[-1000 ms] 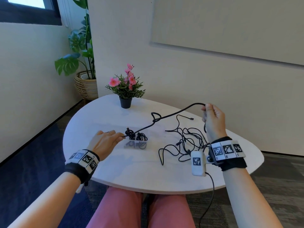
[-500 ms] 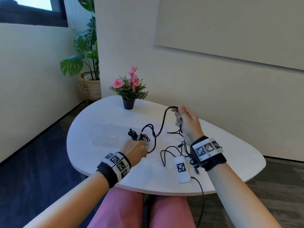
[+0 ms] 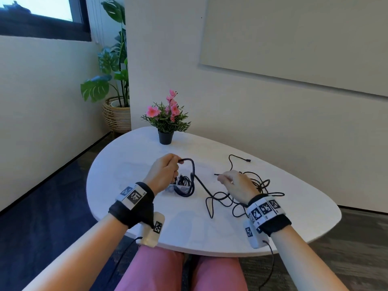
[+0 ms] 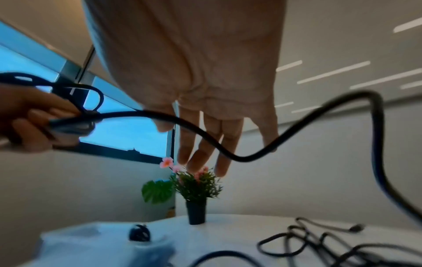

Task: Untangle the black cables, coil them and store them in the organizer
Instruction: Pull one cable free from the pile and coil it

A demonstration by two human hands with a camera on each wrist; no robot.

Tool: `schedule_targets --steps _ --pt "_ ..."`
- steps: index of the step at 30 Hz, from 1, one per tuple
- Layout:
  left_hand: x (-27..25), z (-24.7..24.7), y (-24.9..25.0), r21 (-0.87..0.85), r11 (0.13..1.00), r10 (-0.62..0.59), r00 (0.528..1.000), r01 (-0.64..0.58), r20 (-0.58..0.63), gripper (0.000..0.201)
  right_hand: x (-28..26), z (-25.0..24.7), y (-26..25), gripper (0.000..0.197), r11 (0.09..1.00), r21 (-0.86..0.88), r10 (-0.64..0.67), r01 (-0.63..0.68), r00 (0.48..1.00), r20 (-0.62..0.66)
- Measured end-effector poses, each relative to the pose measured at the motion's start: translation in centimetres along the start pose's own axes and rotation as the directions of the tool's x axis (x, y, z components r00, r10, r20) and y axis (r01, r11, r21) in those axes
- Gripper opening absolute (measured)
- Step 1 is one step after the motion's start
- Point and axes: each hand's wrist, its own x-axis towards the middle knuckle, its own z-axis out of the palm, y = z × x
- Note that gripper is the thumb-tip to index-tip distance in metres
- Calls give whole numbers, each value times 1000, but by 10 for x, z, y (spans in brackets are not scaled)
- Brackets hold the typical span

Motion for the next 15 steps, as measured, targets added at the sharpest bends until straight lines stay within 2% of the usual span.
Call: schedule_targets --steps 2,3,5,7,10,13,15 --pt "0 5 0 -65 998 -8 1000 7 -30 30 -1 6 -12 30 953 299 -67 41 995 77" --pt "-1 7 0 -26 999 32 999 -33 -36 31 -2 10 -22 31 904 425 -112 44 985 135" --pt "-2 8 -3 191 966 173 985 -174 21 34 -7 17 -41 32 820 571 -164 38 972 170" --pt "-4 6 -7 290 928 215 972 -234 97 37 -11 19 -57 34 754 656 -186 42 971 151" --pt "-6 3 -9 329 910 204 962 -254 179 60 -17 19 -68 38 681 732 -197 -19 958 208" --pt "-8 0 -6 275 922 217 952 -272 215 58 -17 22 -67 24 598 798 -122 -70 976 178" --pt "-8 -5 -2 265 940 171 968 -216 182 59 -13 23 -62 22 644 763 -60 -44 992 108"
